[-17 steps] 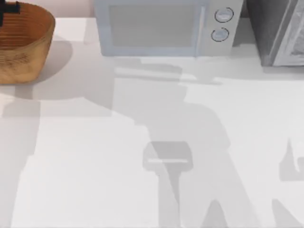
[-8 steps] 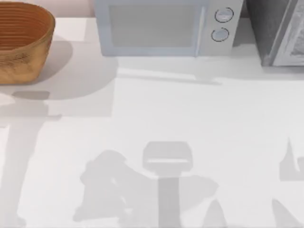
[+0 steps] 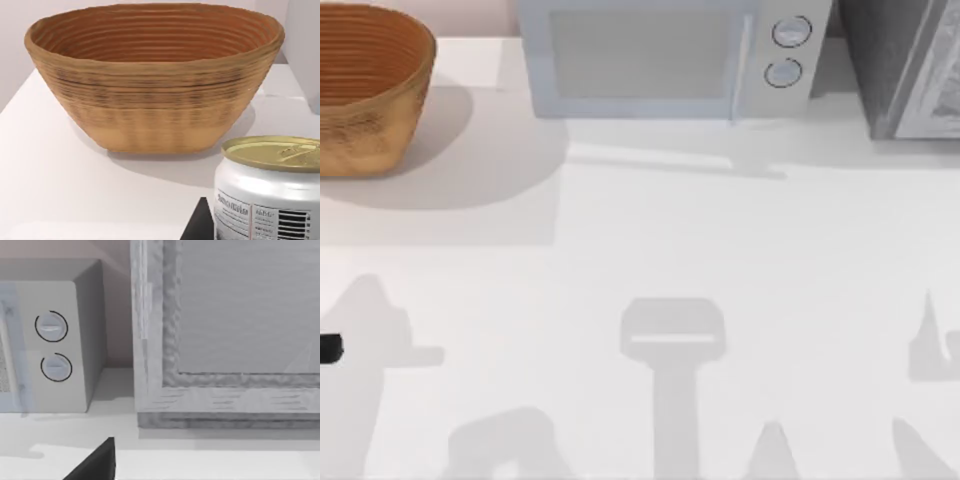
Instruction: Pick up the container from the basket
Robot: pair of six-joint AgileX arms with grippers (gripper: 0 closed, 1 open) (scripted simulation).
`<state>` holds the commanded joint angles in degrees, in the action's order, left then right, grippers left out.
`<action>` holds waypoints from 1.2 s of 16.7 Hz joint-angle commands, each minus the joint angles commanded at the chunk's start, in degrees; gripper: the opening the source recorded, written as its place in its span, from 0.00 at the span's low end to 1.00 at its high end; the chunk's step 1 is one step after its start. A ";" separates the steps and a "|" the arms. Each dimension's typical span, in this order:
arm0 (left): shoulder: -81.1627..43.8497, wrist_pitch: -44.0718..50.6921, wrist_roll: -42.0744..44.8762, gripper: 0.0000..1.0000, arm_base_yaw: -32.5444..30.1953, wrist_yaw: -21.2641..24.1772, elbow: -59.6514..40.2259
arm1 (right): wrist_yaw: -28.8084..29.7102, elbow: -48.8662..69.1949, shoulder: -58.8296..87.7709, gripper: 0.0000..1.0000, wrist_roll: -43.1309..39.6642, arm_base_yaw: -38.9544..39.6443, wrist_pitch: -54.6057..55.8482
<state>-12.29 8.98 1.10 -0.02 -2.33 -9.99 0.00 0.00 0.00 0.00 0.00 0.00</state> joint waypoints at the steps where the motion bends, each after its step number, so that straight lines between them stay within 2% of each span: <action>1: 3.51 -2.35 -0.29 0.00 -0.02 0.58 2.95 | 0.00 0.00 0.00 1.00 0.00 0.00 0.00; 5: 11.71 -8.51 -1.05 0.00 0.01 2.20 9.59 | 0.00 0.00 0.00 1.00 0.00 0.00 0.00; 13: 12.05 -8.85 -0.98 0.00 0.09 2.25 9.93 | 0.00 0.00 0.00 1.00 0.00 0.00 0.00; 15: 9.80 -11.02 -1.28 0.00 -0.08 3.28 8.51 | 0.00 0.00 0.00 1.00 0.00 0.00 0.00; 20: -3.09 -22.10 -1.78 0.00 -1.12 10.13 1.25 | 0.00 0.00 0.00 1.00 0.00 0.00 0.00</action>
<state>-15.38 -13.13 -0.68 -1.14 7.80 -8.73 0.00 0.00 0.00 0.00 0.00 0.00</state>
